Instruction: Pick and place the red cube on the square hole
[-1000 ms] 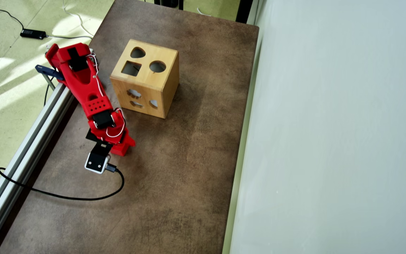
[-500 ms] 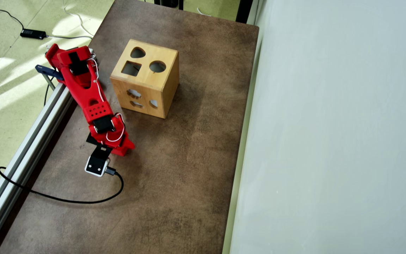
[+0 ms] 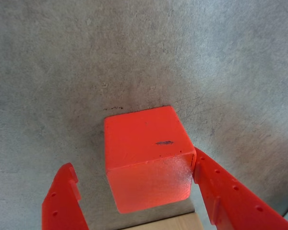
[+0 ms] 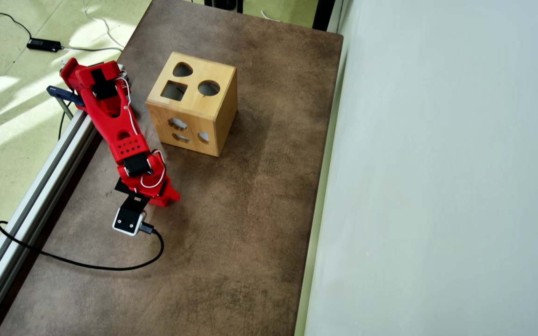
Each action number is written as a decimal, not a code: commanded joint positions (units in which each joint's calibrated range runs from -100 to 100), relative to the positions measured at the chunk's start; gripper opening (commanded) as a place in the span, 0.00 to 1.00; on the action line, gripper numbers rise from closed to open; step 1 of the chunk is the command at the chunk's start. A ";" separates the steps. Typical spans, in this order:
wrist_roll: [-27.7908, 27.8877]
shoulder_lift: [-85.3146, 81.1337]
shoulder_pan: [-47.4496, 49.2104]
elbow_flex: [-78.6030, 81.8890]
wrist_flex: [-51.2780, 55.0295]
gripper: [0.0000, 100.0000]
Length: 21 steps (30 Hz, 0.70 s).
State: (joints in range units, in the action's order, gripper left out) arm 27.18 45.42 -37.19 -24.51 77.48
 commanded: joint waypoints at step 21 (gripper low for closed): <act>-0.24 -2.07 -0.11 -2.23 0.32 0.02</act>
State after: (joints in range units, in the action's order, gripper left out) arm 27.18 45.42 -37.19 -24.51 77.48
